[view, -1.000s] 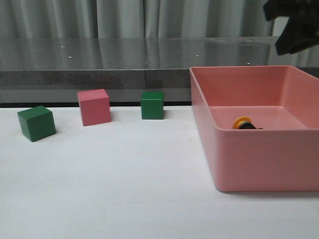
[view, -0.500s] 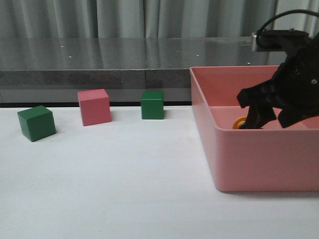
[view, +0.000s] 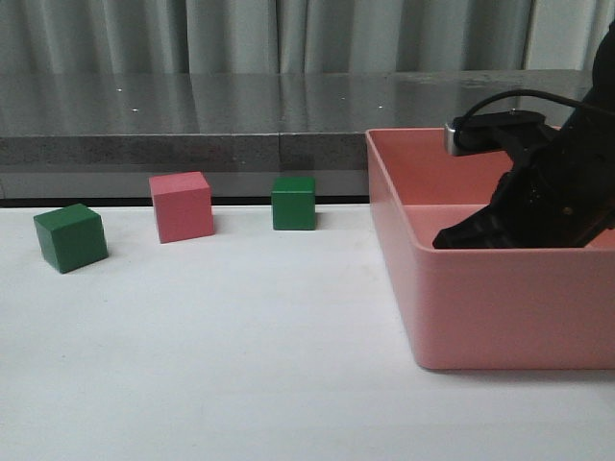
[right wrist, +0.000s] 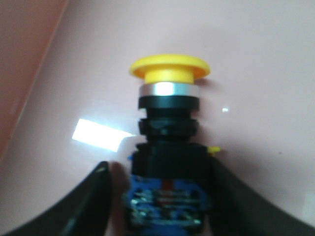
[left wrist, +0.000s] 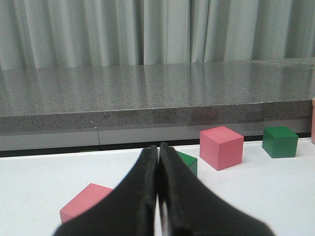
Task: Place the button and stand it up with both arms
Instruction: 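Lower the right gripper into the bin and grasp the yellow button, then lift the button out of the bin with the right gripper, then lower the button onto the table and open the right gripper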
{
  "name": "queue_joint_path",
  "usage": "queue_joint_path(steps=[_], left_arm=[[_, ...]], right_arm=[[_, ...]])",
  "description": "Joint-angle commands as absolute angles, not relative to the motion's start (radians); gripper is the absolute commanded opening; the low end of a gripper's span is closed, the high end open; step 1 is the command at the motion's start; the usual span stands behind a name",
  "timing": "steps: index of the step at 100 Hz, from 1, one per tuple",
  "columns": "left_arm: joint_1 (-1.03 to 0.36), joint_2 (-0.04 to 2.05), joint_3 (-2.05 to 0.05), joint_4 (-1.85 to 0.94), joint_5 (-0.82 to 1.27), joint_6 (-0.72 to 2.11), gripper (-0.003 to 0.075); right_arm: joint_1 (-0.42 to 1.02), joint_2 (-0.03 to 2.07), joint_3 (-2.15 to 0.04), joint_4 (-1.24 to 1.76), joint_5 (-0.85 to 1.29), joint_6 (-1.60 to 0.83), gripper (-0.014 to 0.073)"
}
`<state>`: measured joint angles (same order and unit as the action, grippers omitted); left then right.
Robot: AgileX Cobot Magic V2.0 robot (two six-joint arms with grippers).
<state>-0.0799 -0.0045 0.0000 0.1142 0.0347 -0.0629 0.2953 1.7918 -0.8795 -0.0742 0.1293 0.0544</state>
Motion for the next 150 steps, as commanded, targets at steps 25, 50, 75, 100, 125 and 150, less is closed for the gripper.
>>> queue_joint_path(steps=[25,50,75,100,125,150], left_arm=[[-0.080,-0.034,0.046,0.105,-0.046,-0.072,-0.0020],[-0.080,-0.034,0.046,0.105,-0.046,-0.072,-0.0019],[-0.080,-0.034,0.046,0.105,-0.046,-0.072,-0.0020],[-0.080,-0.034,0.046,0.105,-0.046,-0.072,-0.0019],[-0.080,-0.034,0.046,0.105,-0.046,-0.072,-0.0020],[-0.080,-0.034,0.046,0.105,-0.046,-0.072,-0.0020]], right_arm=[[0.305,1.679,-0.994,-0.089,0.247,0.044,0.0064],[0.410,1.559,-1.188,-0.088,0.388,0.038,0.0064],[0.584,1.627,-1.329,-0.088,0.397,-0.261,0.0064],[0.716,1.800,-1.411,-0.088,0.394,-0.528,0.0064],[0.778,1.951,-1.456,-0.088,0.386,-0.616,0.0066],[0.795,2.006,-1.456,-0.079,0.391,-0.616,0.0147]])
